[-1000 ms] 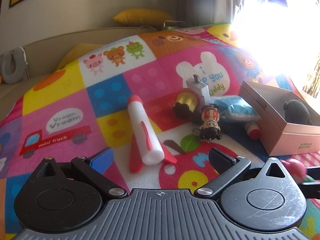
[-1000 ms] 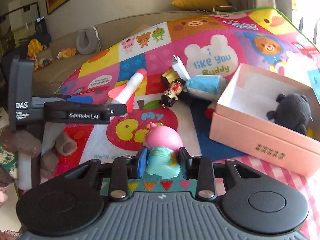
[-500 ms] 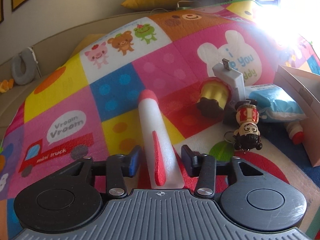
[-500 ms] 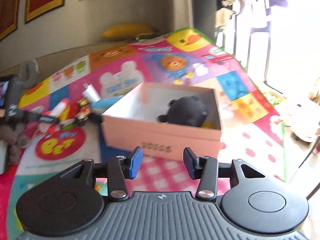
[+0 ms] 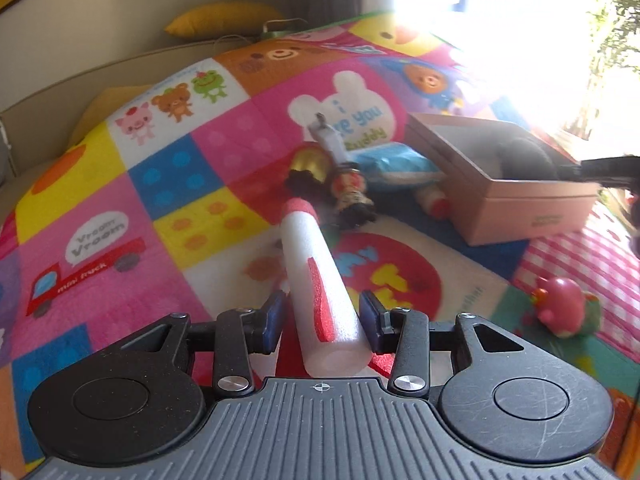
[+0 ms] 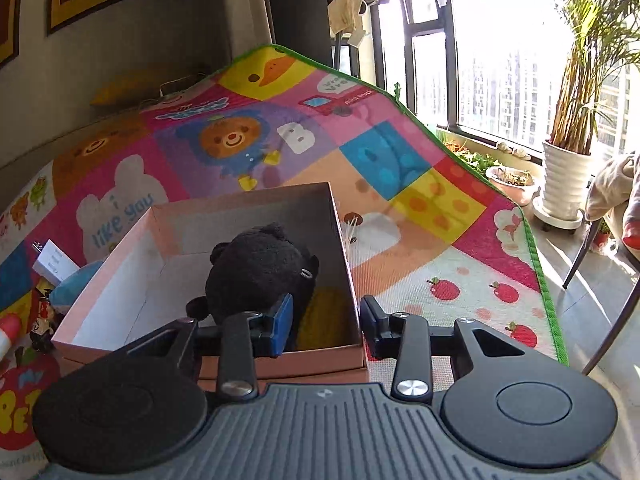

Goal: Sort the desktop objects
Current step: 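Grasp the white-and-red foam rocket with the left tool while the right tool moves to the pink pig figurine, then grasp the pink pig figurine with the right tool while the left tool lifts the rocket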

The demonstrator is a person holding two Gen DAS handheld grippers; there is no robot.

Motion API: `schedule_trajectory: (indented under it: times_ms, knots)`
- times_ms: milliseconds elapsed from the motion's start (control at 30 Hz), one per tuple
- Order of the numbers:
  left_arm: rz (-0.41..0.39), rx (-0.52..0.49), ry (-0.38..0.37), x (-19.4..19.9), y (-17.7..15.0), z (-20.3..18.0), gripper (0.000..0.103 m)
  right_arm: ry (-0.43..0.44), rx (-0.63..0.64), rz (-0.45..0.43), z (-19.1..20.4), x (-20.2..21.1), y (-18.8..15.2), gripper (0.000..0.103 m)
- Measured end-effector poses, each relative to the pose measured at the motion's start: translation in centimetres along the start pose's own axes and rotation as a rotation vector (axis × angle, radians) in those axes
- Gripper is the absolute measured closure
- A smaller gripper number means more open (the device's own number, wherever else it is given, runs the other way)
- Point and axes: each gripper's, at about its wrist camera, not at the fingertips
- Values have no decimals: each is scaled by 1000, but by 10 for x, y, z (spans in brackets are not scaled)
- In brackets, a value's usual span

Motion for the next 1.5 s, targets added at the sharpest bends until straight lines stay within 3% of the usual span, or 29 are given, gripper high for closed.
schedule_trajectory:
  times_ms: [200,300,433,533,633,733,867,1033,1233,1367,1433,1500]
  knots:
    - [15,-43,-122,6,-8,-25,55,56,64,15,21,-11,8,66]
    - [26,-42,-166,9,-12,-34,49,69,83,-3,21,-1,8,66]
    - [44,-48,-223,11,-19,-42,46,65,143,-76,22,38,-7,46]
    - [43,-55,-271,12,-19,-51,40,149,178,-63,25,64,-23,42]
    - [16,-64,-231,11,-16,-58,24,244,206,-7,32,81,-43,41]
    - [22,-69,-238,12,-12,-59,22,323,246,36,42,94,-63,41]
    - [32,-117,-223,14,-17,-63,10,402,295,75,54,102,-81,41]
    - [42,-126,-65,12,-22,-54,7,409,406,73,73,101,-87,41]
    - [43,-21,115,8,-20,-21,6,395,567,34,94,108,-96,43]
    - [43,94,63,10,-18,-5,5,354,626,20,100,108,-104,48]
    - [27,101,37,14,-18,-8,3,343,605,23,98,106,-101,57]
    - [6,84,24,18,-17,-14,3,350,568,38,95,105,-96,59]
Point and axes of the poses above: each gripper's, at about its wrist camera, not at the fingertips, and x roughly against the way its jaws point, z to its left, y to its top, and after that the axes turned 2 degrees about z, right-handed
